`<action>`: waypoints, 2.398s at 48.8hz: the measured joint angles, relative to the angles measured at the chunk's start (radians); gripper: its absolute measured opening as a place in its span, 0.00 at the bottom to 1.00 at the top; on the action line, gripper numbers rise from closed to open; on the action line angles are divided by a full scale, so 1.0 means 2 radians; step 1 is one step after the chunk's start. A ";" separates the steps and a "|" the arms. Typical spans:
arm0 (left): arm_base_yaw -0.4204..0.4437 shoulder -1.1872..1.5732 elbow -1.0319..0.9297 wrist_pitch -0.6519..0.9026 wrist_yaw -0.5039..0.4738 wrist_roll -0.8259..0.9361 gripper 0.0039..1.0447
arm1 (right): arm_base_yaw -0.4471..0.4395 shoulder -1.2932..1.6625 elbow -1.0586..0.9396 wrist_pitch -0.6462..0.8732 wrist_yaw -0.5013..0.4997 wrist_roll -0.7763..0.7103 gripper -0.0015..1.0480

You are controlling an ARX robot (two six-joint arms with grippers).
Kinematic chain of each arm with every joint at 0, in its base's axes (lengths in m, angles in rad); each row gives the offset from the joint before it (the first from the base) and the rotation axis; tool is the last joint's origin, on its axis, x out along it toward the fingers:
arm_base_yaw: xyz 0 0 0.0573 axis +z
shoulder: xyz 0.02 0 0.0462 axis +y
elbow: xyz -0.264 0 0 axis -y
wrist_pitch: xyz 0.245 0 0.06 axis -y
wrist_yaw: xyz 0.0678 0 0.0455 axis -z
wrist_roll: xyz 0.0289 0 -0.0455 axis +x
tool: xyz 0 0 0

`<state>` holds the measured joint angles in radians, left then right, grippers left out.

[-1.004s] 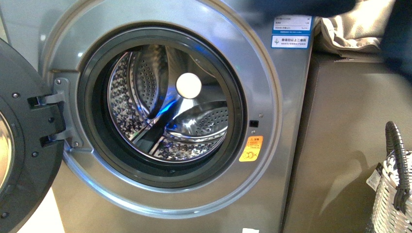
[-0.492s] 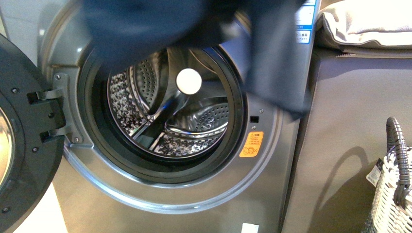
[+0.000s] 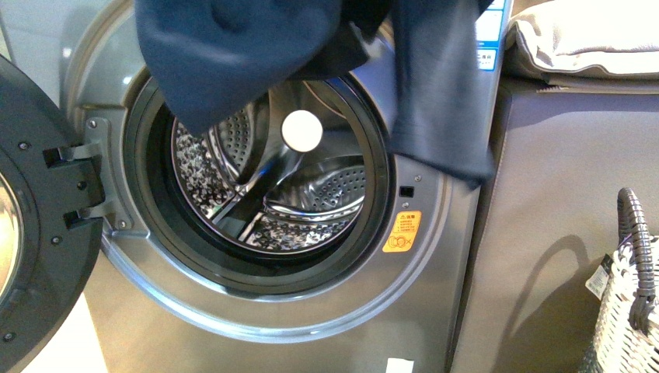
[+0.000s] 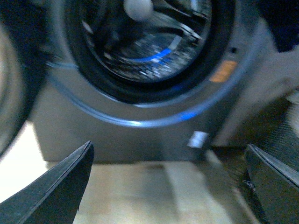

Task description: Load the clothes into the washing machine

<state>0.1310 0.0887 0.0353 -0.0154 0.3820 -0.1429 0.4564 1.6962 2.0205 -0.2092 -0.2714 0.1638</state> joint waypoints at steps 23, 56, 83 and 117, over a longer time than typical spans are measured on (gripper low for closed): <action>0.102 0.286 0.205 0.323 0.251 -0.159 0.94 | 0.000 0.000 0.000 0.000 -0.002 0.000 0.21; -0.179 0.543 0.426 0.396 0.239 -0.095 0.94 | 0.000 0.000 0.000 0.000 -0.002 0.000 0.21; -0.194 0.562 0.466 0.388 0.122 0.006 0.94 | 0.000 0.000 0.000 0.000 0.000 0.000 0.21; -0.108 0.655 0.494 0.440 0.204 -0.025 0.94 | 0.000 0.000 0.000 0.000 0.000 0.000 0.21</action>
<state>-0.0856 1.3987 1.0229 0.8646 0.7906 -0.1936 0.4561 1.6962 2.0205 -0.2092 -0.2722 0.1642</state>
